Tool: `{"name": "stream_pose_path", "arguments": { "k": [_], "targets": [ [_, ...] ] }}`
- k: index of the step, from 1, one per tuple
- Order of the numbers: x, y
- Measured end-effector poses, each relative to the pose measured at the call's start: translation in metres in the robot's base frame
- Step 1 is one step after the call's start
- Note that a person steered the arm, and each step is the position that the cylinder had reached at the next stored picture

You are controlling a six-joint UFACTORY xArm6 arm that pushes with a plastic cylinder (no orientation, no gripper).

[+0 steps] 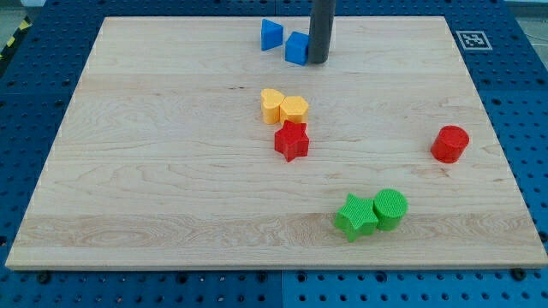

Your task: Slide the blue cube into the right of the blue triangle

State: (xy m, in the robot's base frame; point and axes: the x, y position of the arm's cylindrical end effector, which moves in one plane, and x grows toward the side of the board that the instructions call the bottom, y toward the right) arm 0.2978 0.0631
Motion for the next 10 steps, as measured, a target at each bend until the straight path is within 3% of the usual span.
{"name": "stream_pose_path", "arguments": {
  "k": [4,10],
  "targets": [
    [0.039,0.000],
    [0.000,-0.037]
  ]
}}
